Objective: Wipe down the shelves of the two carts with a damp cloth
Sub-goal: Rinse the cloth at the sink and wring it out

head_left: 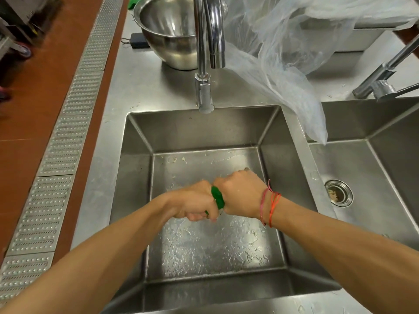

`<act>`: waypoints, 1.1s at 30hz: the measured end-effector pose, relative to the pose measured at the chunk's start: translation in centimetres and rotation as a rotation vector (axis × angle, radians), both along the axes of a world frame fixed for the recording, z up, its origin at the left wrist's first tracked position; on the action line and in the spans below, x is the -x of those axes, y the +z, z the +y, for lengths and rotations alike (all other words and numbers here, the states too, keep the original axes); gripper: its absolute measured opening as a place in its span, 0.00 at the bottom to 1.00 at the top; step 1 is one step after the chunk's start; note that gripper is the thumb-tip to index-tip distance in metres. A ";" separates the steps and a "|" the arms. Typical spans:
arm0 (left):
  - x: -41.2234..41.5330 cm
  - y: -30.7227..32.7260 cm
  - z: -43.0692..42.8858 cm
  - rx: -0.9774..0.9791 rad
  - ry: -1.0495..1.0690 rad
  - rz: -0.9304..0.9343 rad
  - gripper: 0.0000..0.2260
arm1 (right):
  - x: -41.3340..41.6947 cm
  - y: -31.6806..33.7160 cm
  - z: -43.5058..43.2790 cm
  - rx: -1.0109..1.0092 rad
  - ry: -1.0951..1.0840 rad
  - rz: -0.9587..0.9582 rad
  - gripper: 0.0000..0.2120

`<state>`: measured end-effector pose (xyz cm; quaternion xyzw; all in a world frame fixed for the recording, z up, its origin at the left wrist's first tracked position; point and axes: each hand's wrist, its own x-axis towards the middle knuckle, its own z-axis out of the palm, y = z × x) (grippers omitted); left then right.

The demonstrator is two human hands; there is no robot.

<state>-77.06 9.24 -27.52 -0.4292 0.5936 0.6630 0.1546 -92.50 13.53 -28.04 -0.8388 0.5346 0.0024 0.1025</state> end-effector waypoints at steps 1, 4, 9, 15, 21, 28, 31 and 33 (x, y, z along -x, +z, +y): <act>-0.3 -0.1 0.0 -0.107 -0.021 0.016 0.24 | 0.0 -0.2 0.2 0.084 0.049 -0.012 0.07; -0.6 -0.6 -0.2 -0.253 -0.048 0.051 0.21 | 0.2 -1.4 0.6 0.243 0.094 -0.117 0.08; 0.1 -0.9 0.0 0.012 0.005 0.027 0.11 | 0.2 -2.2 0.7 0.038 -0.117 -0.085 0.06; -0.5 -1.8 1.4 1.058 -0.159 0.043 0.29 | 1.1 -0.7 -1.4 -0.850 -0.695 -0.577 0.10; -1.2 -1.8 1.4 1.733 -0.525 0.168 0.19 | 2.6 0.1 -1.2 -1.663 -0.564 -0.936 0.14; -0.1 -0.5 -0.5 1.653 -0.601 0.215 0.04 | 1.4 1.4 -1.0 -1.639 -0.548 -0.907 0.22; 0.7 0.4 -0.7 1.412 -0.695 -0.058 0.12 | 0.2 1.6 -1.4 -1.246 -0.641 -0.658 0.17; 1.1 1.3 -0.8 1.292 -0.677 -0.226 0.15 | -0.6 1.5 -1.6 -0.997 -0.654 -0.546 0.14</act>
